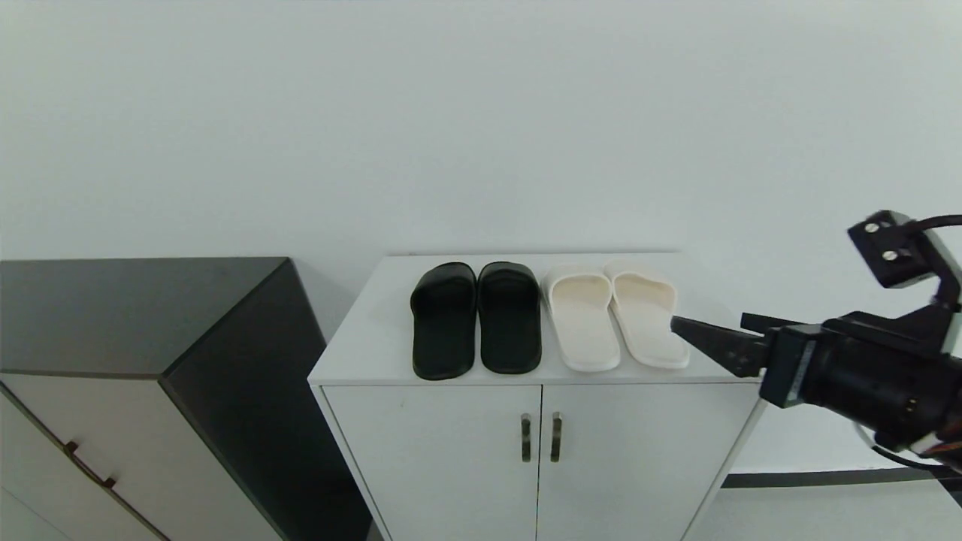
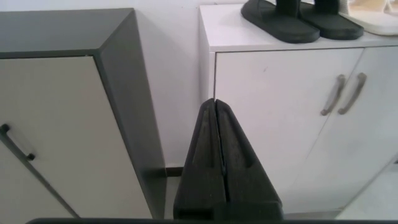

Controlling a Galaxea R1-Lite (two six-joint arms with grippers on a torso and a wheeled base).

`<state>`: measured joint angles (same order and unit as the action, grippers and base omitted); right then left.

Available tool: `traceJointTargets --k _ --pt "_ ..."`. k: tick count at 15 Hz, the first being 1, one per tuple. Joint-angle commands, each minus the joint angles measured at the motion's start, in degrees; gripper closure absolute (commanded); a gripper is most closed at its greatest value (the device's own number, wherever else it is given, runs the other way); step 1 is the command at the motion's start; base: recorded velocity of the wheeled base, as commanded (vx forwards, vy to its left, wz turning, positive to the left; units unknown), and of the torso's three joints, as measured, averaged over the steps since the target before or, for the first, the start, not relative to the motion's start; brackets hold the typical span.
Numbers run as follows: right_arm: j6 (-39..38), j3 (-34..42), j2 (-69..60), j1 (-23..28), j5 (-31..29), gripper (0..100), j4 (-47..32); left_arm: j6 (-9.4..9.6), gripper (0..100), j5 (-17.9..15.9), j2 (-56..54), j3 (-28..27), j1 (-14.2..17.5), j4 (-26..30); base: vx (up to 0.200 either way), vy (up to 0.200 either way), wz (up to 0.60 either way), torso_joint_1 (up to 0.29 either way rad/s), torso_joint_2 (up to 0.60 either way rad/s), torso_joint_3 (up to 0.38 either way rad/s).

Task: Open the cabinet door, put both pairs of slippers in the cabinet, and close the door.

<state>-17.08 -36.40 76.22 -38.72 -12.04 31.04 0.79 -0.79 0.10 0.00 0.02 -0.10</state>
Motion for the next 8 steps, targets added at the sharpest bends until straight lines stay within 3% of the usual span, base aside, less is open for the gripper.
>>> traceJointTargets --k 1,8 --pt "0.38 -3.85 11.94 -3.65 -5.89 0 3.68 0.0 100 0.0 -0.01 0.0 -0.02 0.01 0.0 0.0 0.0 0.0 0.0 0.0" --pt "0.47 -19.15 32.68 -3.38 -17.66 0 5.35 -0.09 100 0.0 -0.01 0.0 -0.02 0.1 0.0 0.0 0.0 0.0 0.0 0.0"
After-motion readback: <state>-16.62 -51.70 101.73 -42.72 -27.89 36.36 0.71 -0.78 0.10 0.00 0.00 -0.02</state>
